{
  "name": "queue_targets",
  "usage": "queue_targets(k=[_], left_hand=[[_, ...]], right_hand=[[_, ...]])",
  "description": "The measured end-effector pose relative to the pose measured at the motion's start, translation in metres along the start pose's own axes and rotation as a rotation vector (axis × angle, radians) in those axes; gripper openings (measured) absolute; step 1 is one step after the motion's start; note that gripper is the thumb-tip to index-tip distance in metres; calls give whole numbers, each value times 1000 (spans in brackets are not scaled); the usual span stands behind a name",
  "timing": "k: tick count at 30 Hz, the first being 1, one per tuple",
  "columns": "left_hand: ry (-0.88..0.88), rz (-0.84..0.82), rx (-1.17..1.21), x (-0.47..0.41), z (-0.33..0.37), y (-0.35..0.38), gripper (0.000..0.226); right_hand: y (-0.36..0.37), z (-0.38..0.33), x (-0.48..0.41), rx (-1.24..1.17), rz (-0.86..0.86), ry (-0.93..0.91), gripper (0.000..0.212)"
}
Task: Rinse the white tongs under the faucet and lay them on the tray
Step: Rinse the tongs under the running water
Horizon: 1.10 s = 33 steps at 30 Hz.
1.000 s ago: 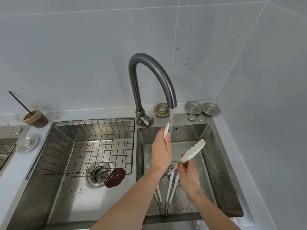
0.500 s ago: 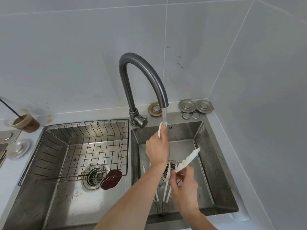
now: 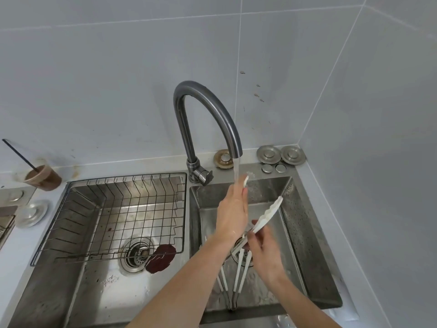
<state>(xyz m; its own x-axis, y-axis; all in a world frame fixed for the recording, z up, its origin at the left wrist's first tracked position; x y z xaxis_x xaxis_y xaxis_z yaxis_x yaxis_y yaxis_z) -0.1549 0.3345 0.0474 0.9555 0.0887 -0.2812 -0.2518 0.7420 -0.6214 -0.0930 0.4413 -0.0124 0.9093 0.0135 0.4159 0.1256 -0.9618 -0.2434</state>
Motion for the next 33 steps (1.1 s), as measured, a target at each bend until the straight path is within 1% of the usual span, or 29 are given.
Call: queue_targets(k=[2,4,6,7,9,11,13,14,15,17,19,21,24,26,28,30,33], left_hand=[[-120,-23,-88,-3,-13,5,32],[-264,-8,-163,-2,-33,2,39],[-389,-9,-170,0,-49,-4,52],[-426,-19,-171,0,-54,-6,55],[-461,-49,-148,-3,-58,-7,56],[-487,-94,-47,-6,-61,-3,49],[-544,-167,114,-1,-63,3,32],[-568,-202,204,5,-64,4,27],[-591,-220,292,13,-65,6,29],[-661,-207,464,34,-67,8,34],[-737,-142,609,58,-67,10,29],[-760,-51,675,76,-68,8,26],[-696,55,650,85,-69,-2,35],[-641,64,617,86,-67,-6,39],[-626,57,585,90,-66,-5,41],[-648,64,573,98,-68,-2,40],[-723,95,618,110,-72,2,43]], right_hand=[[6,1,-3,-21,-34,32,28],[14,-2,-1,-60,-64,31,19],[22,-7,2,-75,-84,15,13],[26,-8,3,-75,-86,12,11],[29,-9,3,-86,-63,27,10],[27,-10,-2,-116,-23,49,10],[22,-9,-11,-162,14,80,15],[19,-8,-16,-194,31,98,18],[17,-8,-20,-229,46,116,21],[14,-10,-29,-288,55,139,23],[17,-14,-36,-325,33,153,23],[24,-18,-43,-311,-14,171,24],[41,-15,-44,-368,-108,247,25],[45,-11,-42,-411,-117,287,26],[44,-8,-39,-413,-109,295,27],[44,-9,-37,-406,-115,278,26],[47,-11,-36,-376,-133,271,24]])
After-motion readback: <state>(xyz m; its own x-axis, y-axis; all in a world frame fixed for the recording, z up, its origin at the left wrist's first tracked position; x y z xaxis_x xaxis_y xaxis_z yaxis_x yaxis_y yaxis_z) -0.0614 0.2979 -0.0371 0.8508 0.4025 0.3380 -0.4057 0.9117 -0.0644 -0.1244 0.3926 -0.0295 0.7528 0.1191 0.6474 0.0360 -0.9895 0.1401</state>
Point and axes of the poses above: each hand's wrist, its own x-axis away from the middle knuckle, its own y-axis out of the palm, z = x × y, the point moved 8 cm from there along -x, towards the middle knuckle, and after that the axes turned 5 degrees about y, right-handed, at the moved point
